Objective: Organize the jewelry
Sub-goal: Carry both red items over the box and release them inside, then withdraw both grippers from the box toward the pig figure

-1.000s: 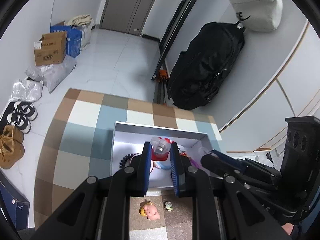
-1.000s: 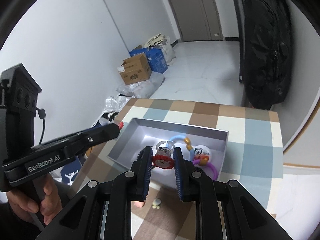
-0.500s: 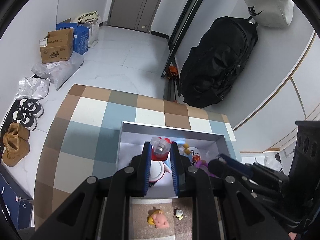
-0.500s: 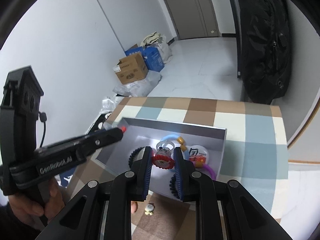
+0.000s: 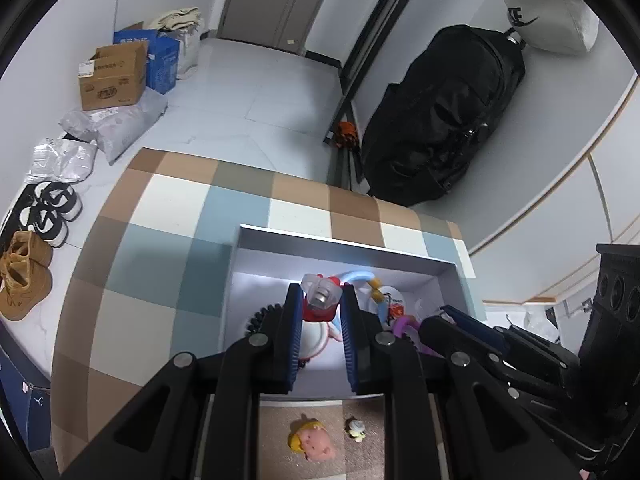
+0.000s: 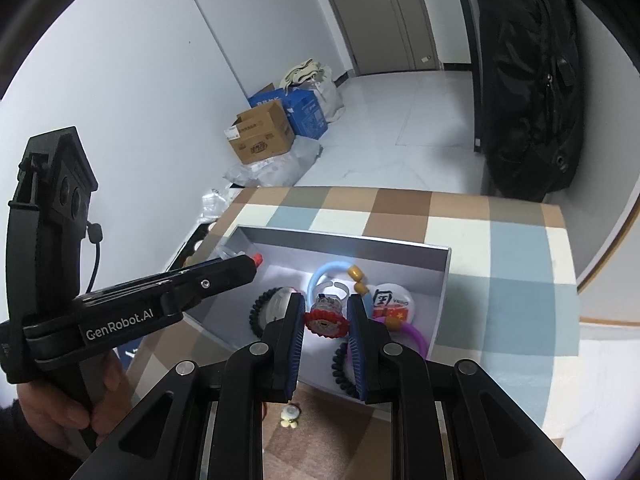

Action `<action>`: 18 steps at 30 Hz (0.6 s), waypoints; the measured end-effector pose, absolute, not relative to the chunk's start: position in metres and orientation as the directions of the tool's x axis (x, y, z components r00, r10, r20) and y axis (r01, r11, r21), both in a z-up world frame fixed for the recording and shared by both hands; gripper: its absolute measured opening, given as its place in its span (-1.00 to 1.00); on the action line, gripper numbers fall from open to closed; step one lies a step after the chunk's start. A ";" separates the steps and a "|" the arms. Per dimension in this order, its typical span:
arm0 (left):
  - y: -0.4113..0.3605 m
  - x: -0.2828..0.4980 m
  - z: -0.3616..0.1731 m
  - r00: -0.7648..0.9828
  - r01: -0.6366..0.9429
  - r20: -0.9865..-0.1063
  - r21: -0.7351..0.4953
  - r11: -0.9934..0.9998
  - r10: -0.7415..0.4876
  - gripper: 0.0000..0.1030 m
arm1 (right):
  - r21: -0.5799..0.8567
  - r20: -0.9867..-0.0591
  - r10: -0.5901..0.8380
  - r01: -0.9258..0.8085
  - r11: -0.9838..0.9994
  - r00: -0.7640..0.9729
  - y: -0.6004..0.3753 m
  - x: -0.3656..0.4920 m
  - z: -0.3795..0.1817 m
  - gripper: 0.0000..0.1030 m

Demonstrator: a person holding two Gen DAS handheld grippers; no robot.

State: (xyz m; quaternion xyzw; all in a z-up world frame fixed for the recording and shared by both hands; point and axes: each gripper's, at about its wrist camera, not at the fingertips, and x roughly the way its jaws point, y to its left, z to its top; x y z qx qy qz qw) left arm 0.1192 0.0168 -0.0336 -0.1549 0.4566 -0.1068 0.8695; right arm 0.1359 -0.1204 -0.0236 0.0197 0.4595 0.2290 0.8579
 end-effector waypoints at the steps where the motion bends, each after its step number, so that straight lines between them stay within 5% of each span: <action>1: 0.017 0.120 -0.034 0.559 0.041 -0.763 -0.366 0.930 -0.325 -0.74 | 0.238 -0.783 0.404 -0.373 0.897 0.473 -0.120 0.136 -0.024 -0.61; 6: 0.022 0.121 -0.034 0.571 0.036 -0.735 -0.422 0.906 -0.366 -0.70 | 0.230 -0.776 0.395 -0.363 0.903 0.491 -0.121 0.137 -0.023 -0.55; 7: 0.022 0.122 -0.033 0.569 0.042 -0.727 -0.441 0.896 -0.385 -0.60 | 0.216 -0.775 0.382 -0.357 0.909 0.504 -0.121 0.136 -0.021 -0.39; 8: 0.021 0.123 -0.030 0.555 0.036 -0.743 -0.428 0.903 -0.374 -0.19 | 0.212 -0.770 0.379 -0.354 0.911 0.514 -0.121 0.135 -0.018 -0.03; 9: 0.021 0.123 -0.028 0.554 0.038 -0.744 -0.425 0.904 -0.373 0.12 | 0.222 -0.754 0.392 -0.358 0.907 0.526 -0.122 0.133 -0.013 0.13; 11: 0.024 0.118 -0.022 0.589 0.060 -0.701 -0.457 0.888 -0.401 0.15 | 0.220 -0.736 0.391 -0.350 0.910 0.552 -0.125 0.131 -0.007 0.39; 18: 0.018 0.114 -0.016 0.587 0.109 -0.697 -0.435 0.894 -0.412 0.24 | 0.227 -0.726 0.361 -0.292 0.929 0.585 -0.141 0.126 0.005 0.66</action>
